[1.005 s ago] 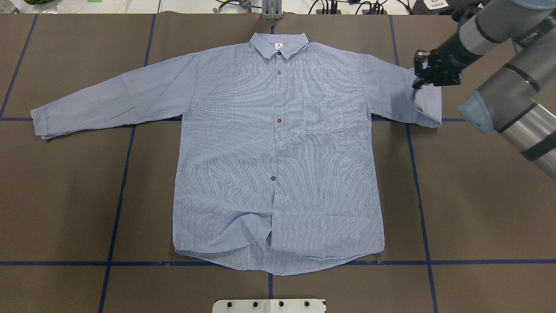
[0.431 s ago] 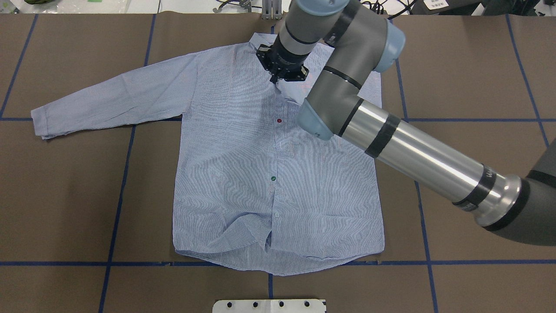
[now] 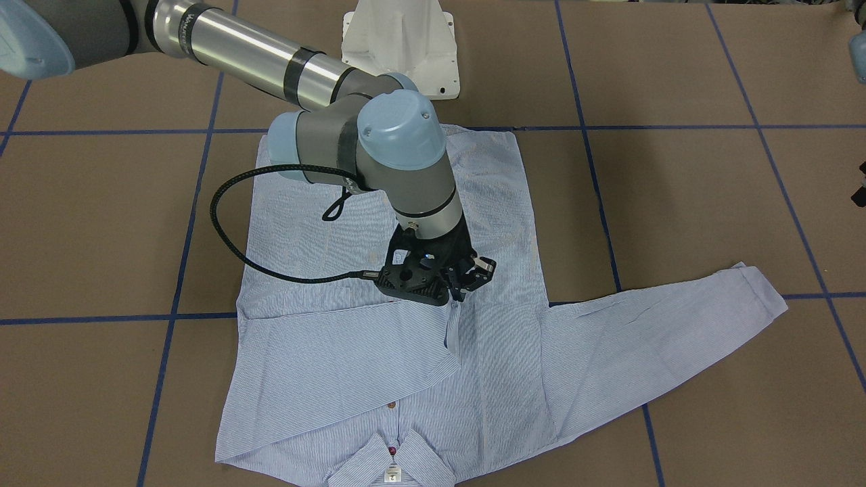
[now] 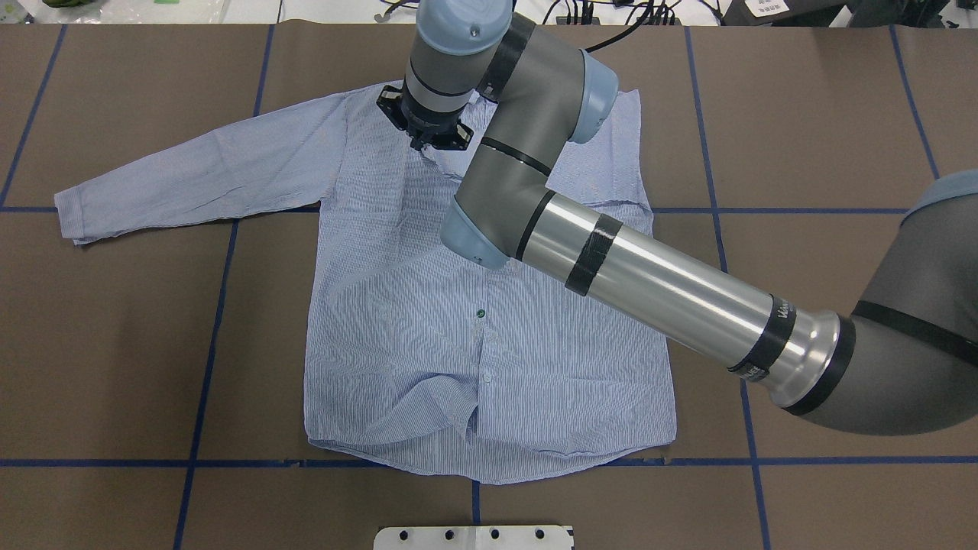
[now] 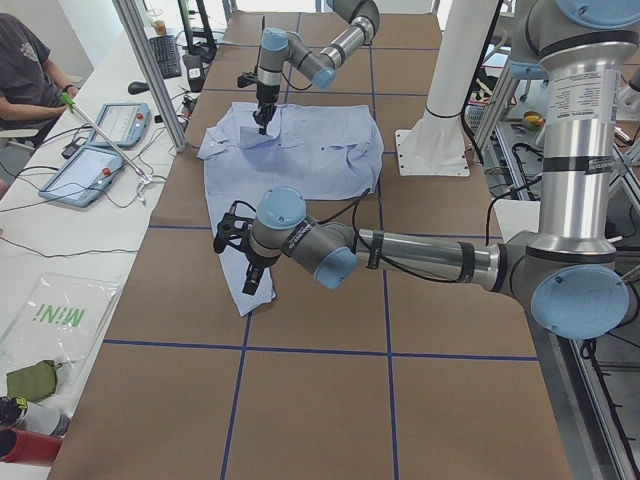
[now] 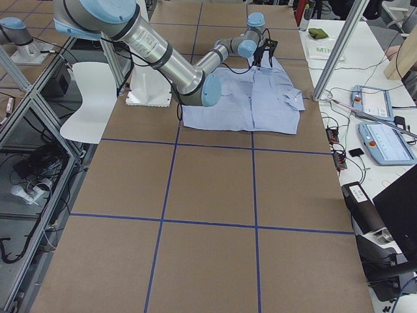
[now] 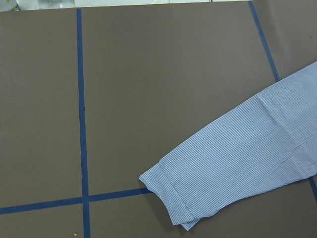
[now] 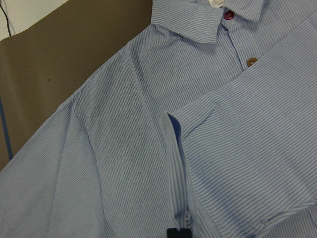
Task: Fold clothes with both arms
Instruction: 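Lift the cuff with the right gripper and fold the sleeve across toward the collar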
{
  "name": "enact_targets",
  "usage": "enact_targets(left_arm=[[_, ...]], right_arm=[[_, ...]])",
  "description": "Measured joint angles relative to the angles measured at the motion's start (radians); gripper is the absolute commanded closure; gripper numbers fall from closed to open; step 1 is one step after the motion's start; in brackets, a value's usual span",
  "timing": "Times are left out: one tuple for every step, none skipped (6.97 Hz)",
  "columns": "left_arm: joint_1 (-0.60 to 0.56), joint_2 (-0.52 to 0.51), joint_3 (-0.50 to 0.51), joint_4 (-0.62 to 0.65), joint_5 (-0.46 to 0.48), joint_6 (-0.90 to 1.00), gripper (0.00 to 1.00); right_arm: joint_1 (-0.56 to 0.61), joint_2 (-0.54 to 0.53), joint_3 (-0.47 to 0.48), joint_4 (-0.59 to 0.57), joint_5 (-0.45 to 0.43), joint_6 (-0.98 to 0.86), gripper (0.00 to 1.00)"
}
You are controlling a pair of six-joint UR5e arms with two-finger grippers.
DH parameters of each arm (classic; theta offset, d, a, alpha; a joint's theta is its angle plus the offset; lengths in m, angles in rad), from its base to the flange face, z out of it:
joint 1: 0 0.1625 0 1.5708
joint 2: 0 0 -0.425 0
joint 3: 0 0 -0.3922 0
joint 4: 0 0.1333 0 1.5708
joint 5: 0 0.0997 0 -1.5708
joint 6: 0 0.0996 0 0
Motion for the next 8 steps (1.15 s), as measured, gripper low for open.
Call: enact_targets(left_arm=[[0.008,0.000,0.000,0.000,0.001,0.000,0.01],[0.018,0.000,0.001,0.001,0.001,-0.001,0.01],[0.029,0.000,0.004,0.001,0.002,-0.001,0.01],[0.040,0.000,0.010,0.001,0.004,-0.001,0.01],[0.051,-0.004,0.023,-0.002,0.006,-0.001,0.01],[0.062,-0.018,0.065,-0.026,0.009,-0.002,0.01],[0.075,-0.059,0.155,-0.073,0.010,-0.023,0.01],[0.102,-0.113,0.258,-0.117,0.011,-0.068,0.01]], right_arm=[[-0.013,0.009,-0.028,0.035,-0.025,0.021,0.01],[-0.028,0.013,-0.041,0.056,-0.056,0.036,0.00],[-0.040,0.016,-0.046,0.065,-0.086,0.047,0.00],[-0.048,0.019,-0.048,0.067,-0.099,0.065,0.00],[-0.050,0.021,-0.047,0.067,-0.105,0.089,0.00],[-0.045,0.016,-0.036,0.062,-0.104,0.105,0.00],[-0.029,-0.021,0.011,0.044,-0.092,0.111,0.00],[0.001,-0.107,0.100,0.020,-0.063,0.111,0.00]])
